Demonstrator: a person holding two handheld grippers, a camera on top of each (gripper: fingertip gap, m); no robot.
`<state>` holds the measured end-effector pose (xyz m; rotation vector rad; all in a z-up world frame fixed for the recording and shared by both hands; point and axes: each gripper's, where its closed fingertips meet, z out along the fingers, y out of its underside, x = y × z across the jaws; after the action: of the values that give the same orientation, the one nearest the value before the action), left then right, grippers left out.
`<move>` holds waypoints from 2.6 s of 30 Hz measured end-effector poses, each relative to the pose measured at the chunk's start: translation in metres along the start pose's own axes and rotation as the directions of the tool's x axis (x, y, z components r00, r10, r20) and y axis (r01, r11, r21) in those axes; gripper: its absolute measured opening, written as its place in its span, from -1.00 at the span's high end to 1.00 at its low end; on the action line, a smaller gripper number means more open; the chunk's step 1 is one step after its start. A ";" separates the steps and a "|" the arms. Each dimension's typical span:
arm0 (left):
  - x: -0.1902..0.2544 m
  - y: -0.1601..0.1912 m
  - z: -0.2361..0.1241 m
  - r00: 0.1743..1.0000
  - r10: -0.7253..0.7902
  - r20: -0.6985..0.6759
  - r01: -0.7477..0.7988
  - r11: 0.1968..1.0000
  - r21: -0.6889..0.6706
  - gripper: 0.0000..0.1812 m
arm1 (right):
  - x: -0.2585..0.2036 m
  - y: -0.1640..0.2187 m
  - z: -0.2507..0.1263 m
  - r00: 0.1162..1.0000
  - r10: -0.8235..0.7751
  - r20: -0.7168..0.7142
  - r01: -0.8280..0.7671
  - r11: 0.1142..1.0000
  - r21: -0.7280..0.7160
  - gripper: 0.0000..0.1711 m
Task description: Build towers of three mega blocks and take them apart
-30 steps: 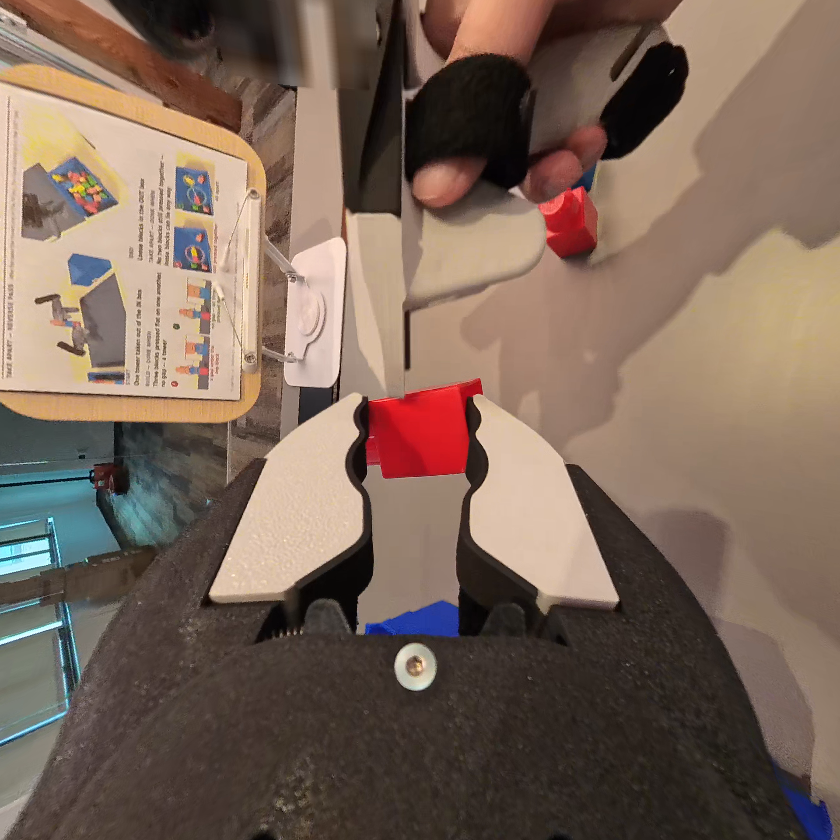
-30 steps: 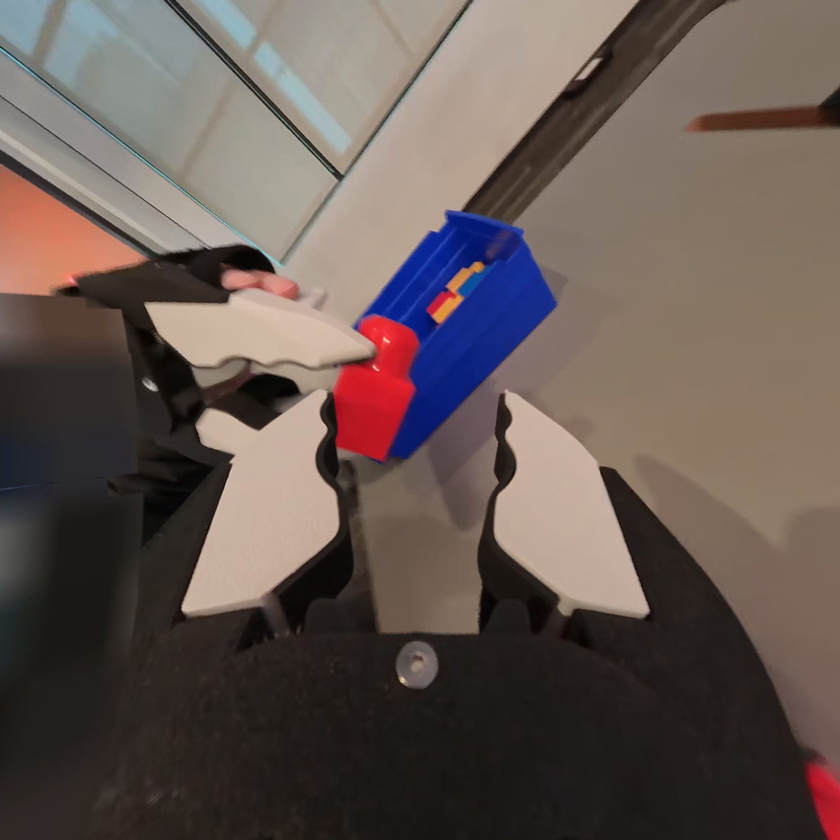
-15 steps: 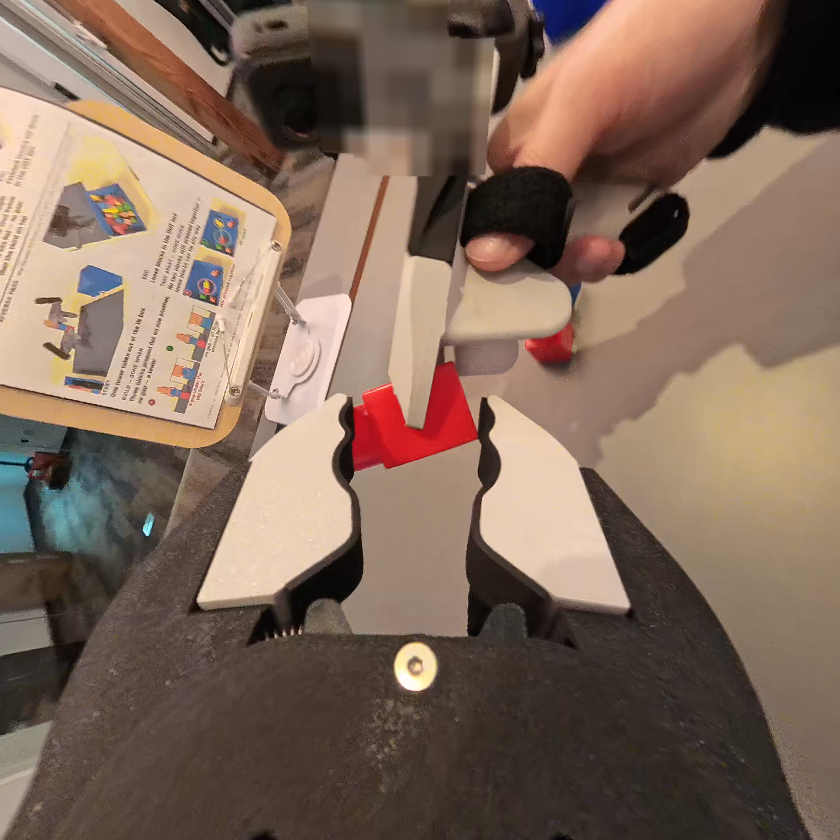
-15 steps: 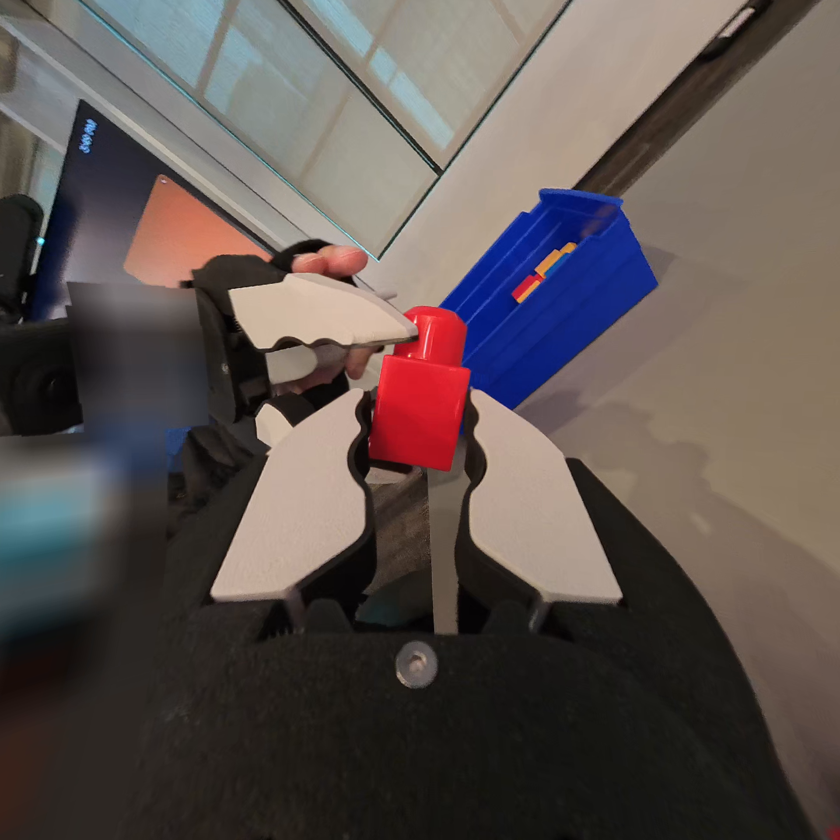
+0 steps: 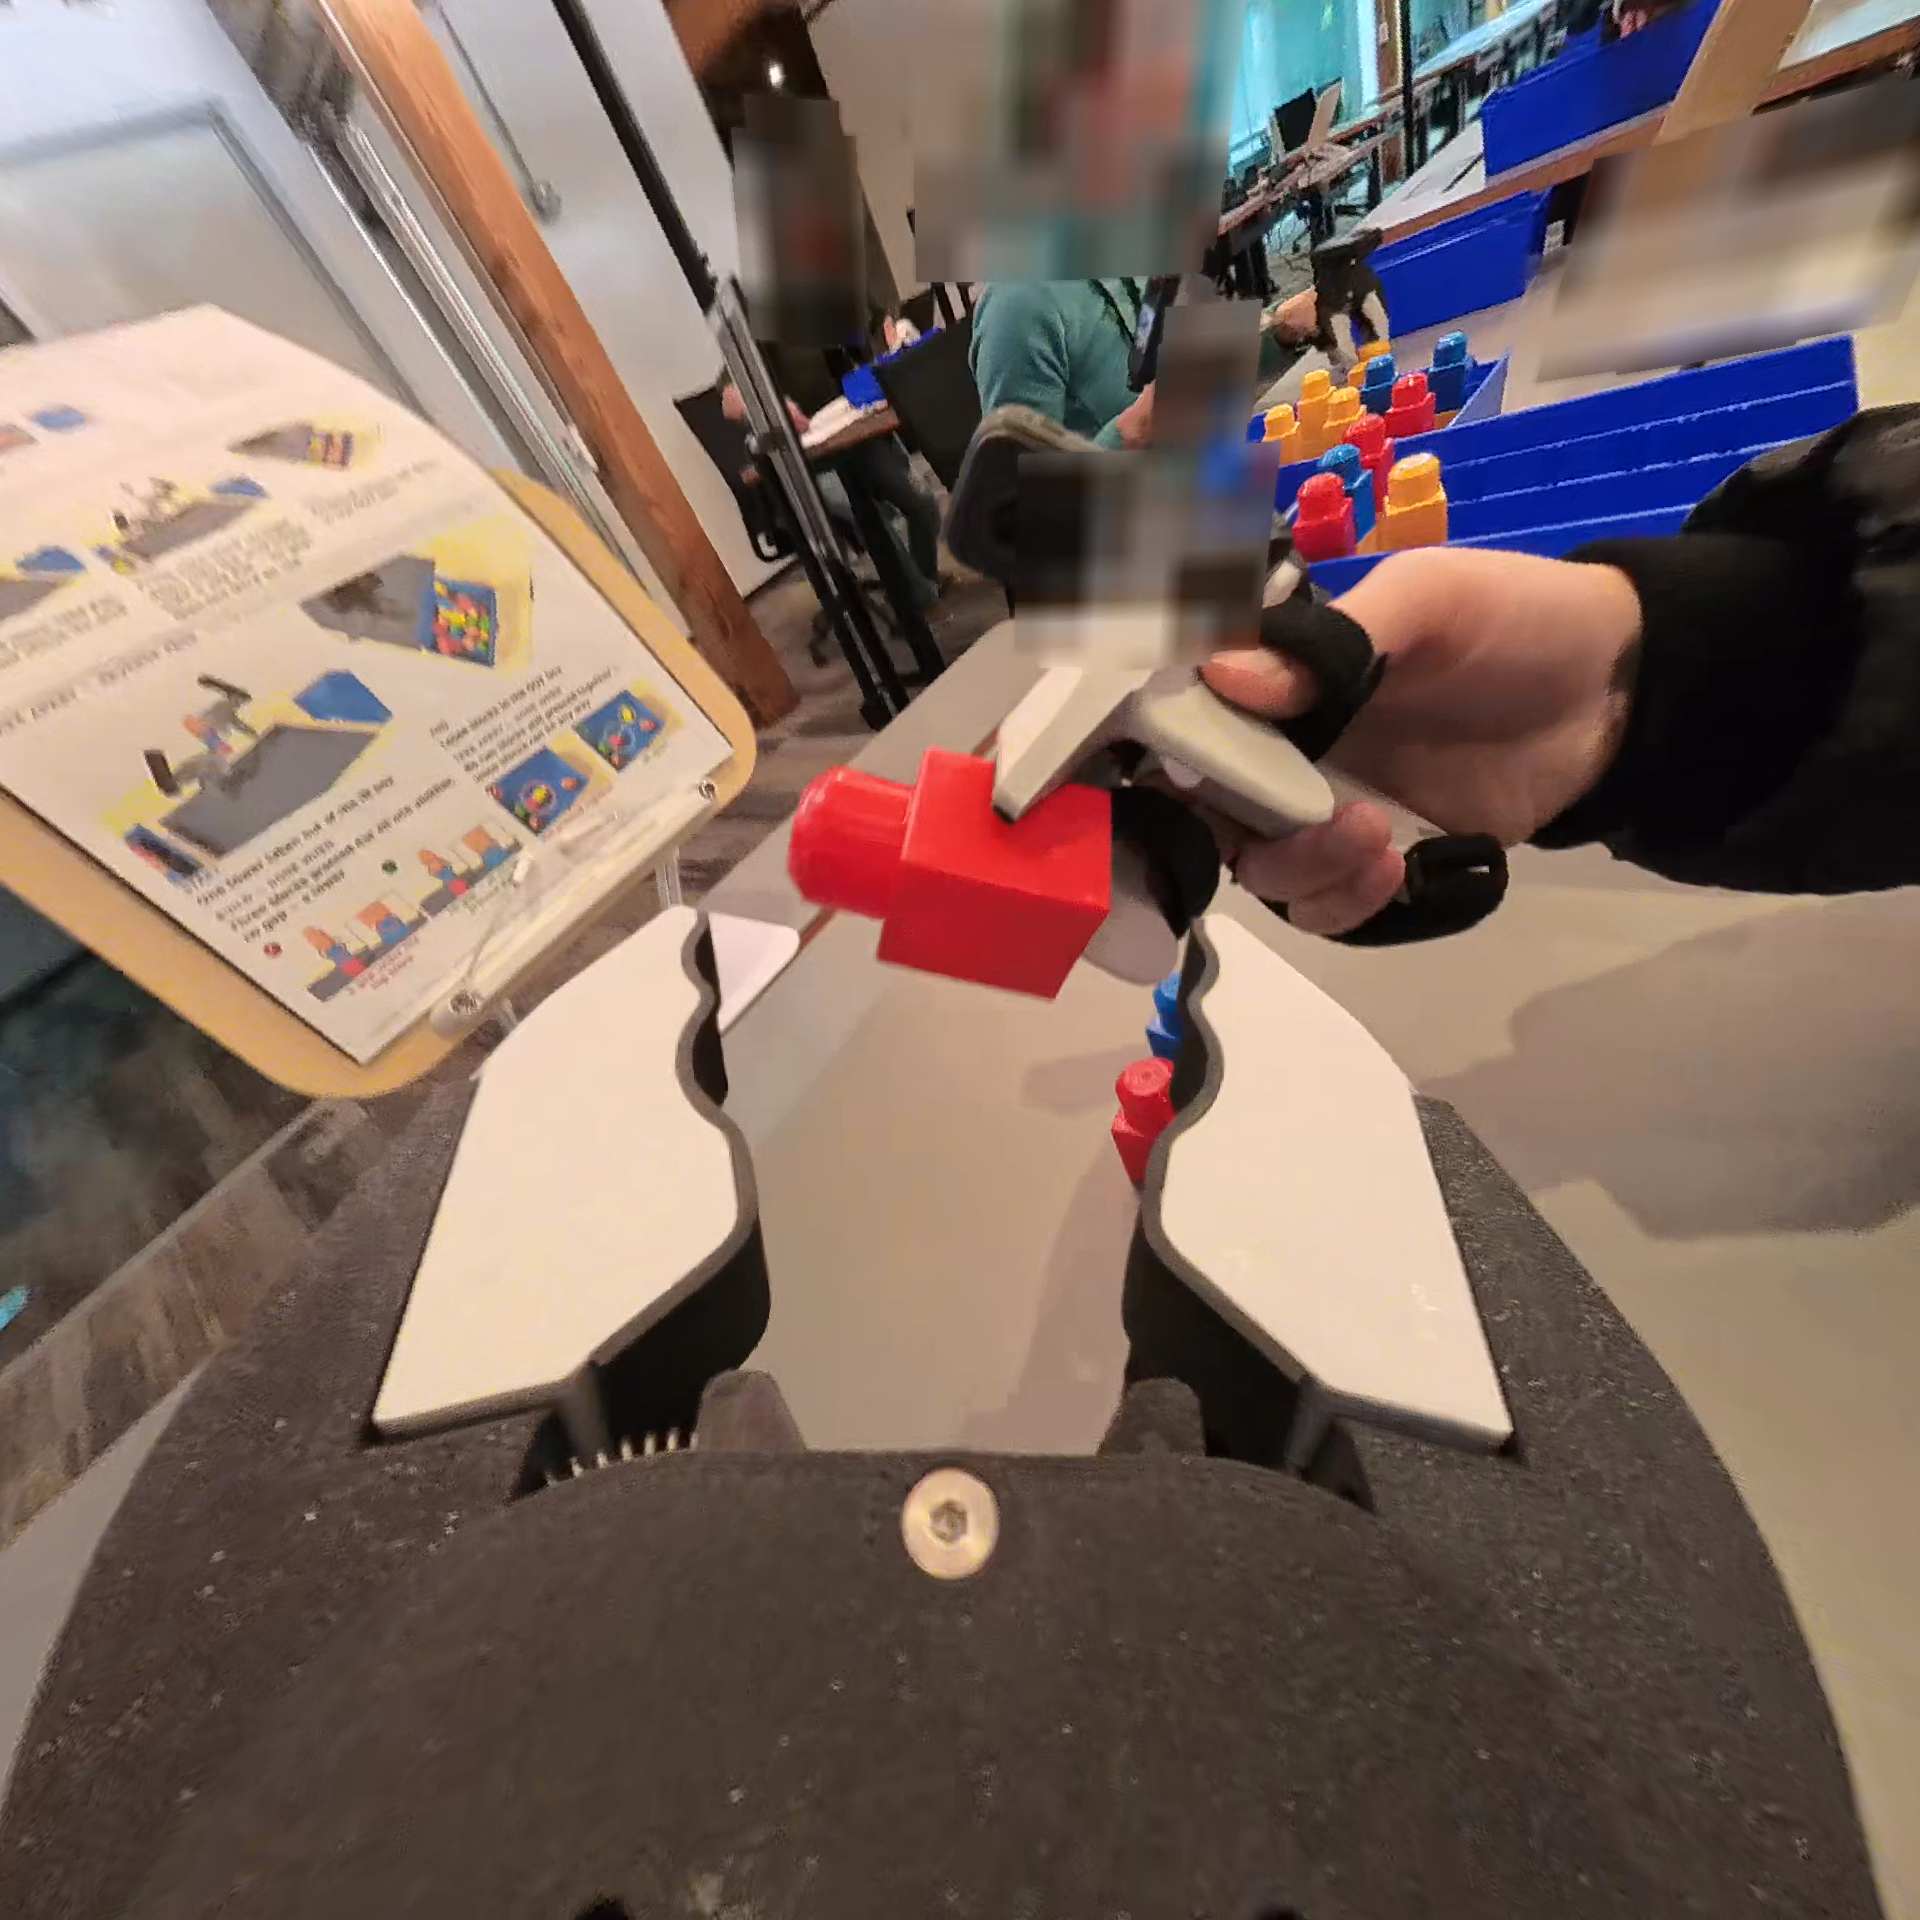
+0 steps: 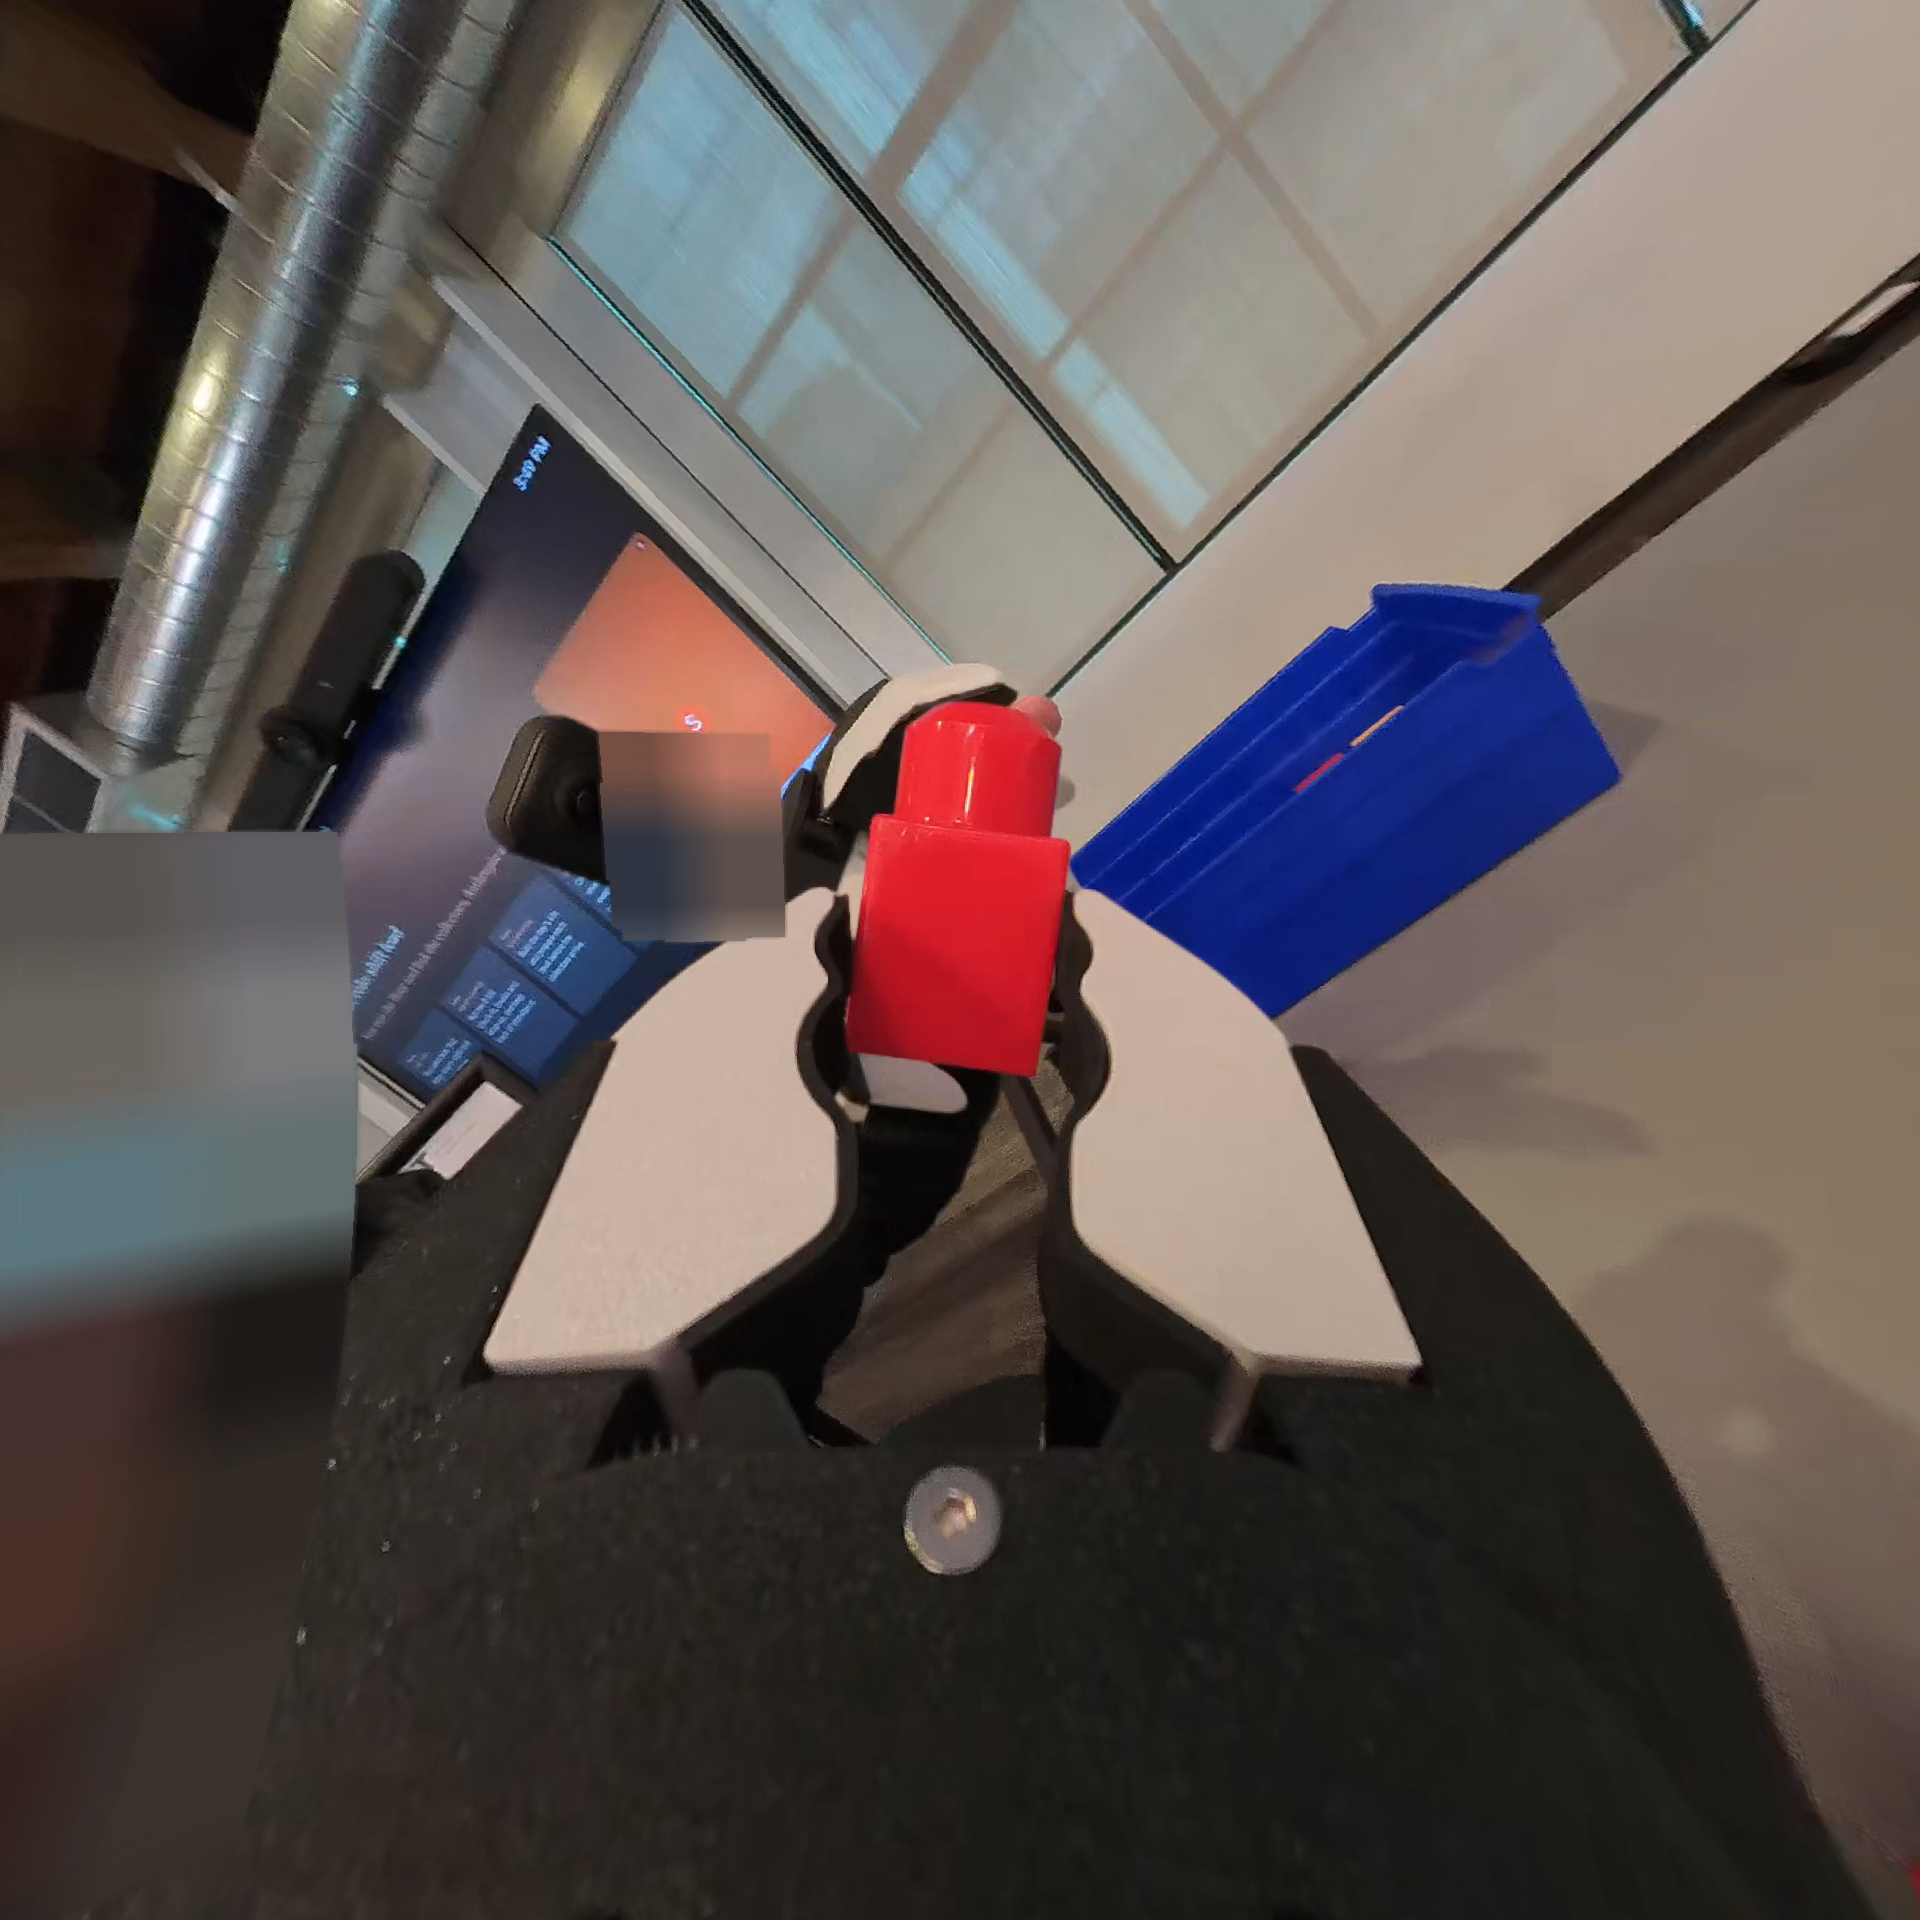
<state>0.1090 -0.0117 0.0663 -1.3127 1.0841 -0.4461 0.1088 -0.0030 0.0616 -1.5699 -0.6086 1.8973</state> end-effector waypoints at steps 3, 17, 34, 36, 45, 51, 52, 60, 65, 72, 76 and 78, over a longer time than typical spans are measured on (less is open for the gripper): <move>0.006 -0.008 0.009 0.999 0.038 0.006 -0.038 0.998 0.042 0.15 | -0.005 0.008 0.003 1.000 -0.003 0.031 0.003 1.000 -0.007 0.57; 0.025 -0.008 0.016 0.986 0.098 -0.133 -0.094 0.995 0.033 0.27 | -0.008 0.023 -0.002 0.998 0.056 -0.006 -0.056 0.985 -0.166 0.52; 0.064 0.157 0.076 0.956 -0.223 -0.191 0.155 0.936 -0.316 0.17 | 0.007 -0.007 -0.151 0.853 -0.492 -0.173 0.500 0.866 0.003 0.57; 0.066 0.160 0.091 0.953 -0.217 -0.210 0.140 0.933 -0.332 0.22 | 0.013 -0.005 -0.166 0.852 -0.486 -0.195 0.498 0.867 0.014 0.57; 0.084 0.186 0.119 0.926 -0.211 -0.314 0.049 0.890 -0.453 0.30 | 0.025 -0.001 -0.194 0.864 -0.464 -0.197 0.477 0.878 0.025 0.57; 0.085 0.193 0.124 0.915 -0.238 -0.326 0.045 0.862 -0.504 0.31 | 0.028 0.002 -0.195 0.863 -0.469 -0.187 0.480 0.877 0.013 0.57; 0.087 0.195 0.125 0.910 -0.245 -0.336 0.039 0.855 -0.518 0.32 | 0.028 0.003 -0.194 0.862 -0.472 -0.186 0.482 0.876 0.007 0.57; 0.090 0.192 0.133 0.908 -0.248 -0.339 0.043 0.857 -0.513 0.60 | 0.034 0.004 -0.194 0.862 -0.466 -0.196 0.474 0.880 -0.009 0.58; 0.070 0.147 0.127 0.883 -0.303 -0.358 0.130 0.891 -0.434 0.60 | 0.018 -0.016 -0.171 0.838 -0.513 -0.186 0.514 0.857 -0.042 0.58; 0.031 0.024 0.111 0.718 -0.491 -0.494 0.356 0.868 -0.345 0.59 | -0.023 -0.073 -0.095 0.704 -0.695 -0.149 0.665 0.718 -0.207 0.58; 0.020 0.024 0.101 0.758 -0.455 -0.467 0.279 0.873 -0.400 0.60 | -0.031 -0.083 -0.068 0.771 -0.632 -0.079 0.623 0.774 -0.114 0.59; 0.022 0.033 0.093 0.762 -0.451 -0.464 0.234 0.861 -0.452 0.60 | -0.015 -0.077 -0.060 0.781 -0.617 -0.098 0.595 0.782 -0.184 0.58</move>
<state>0.1866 0.0301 0.0168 -1.8003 1.4600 -0.9968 0.1819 0.0408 0.1127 -1.3578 -1.0564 1.2518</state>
